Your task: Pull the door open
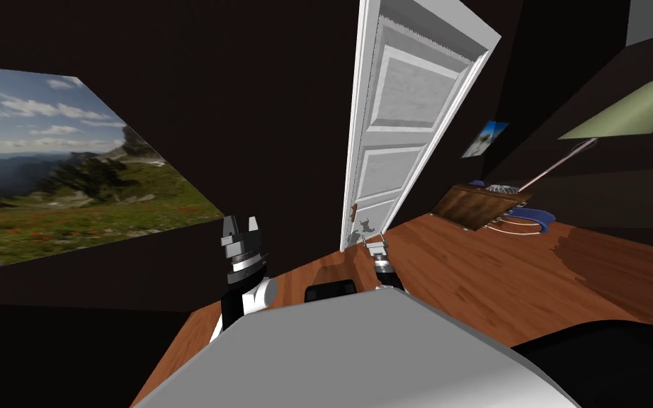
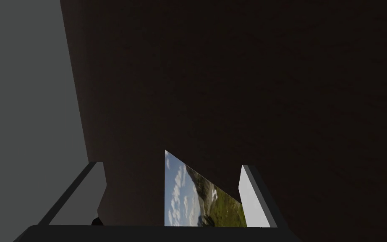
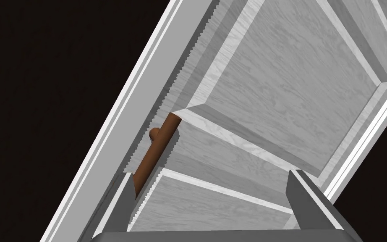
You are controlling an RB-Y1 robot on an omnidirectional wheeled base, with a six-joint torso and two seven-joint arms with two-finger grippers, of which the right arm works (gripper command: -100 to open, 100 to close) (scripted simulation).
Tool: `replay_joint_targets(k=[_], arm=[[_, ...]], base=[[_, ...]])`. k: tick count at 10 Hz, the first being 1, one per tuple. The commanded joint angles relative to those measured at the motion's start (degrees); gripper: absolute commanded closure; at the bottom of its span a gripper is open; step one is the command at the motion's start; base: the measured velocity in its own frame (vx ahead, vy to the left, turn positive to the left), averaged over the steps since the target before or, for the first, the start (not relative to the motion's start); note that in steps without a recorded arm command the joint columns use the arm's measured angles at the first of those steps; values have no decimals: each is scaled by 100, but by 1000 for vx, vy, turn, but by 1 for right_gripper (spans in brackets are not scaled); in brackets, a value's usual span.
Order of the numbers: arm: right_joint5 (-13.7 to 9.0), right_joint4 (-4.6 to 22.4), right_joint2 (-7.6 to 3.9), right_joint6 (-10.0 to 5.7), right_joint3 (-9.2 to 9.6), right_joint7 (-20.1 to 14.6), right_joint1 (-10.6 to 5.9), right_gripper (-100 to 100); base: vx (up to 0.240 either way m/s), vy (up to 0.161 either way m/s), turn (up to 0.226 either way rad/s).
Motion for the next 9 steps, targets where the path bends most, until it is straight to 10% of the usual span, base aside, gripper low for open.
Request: replay_joint_targets(k=[1, 9], arm=[[-68, 174, -30, -73, 15, -255, 13, -100], [-383, 993, -165, -398, 80, -1376, 46, -100]], base=[[57, -77, 224], [52, -88, 201]])
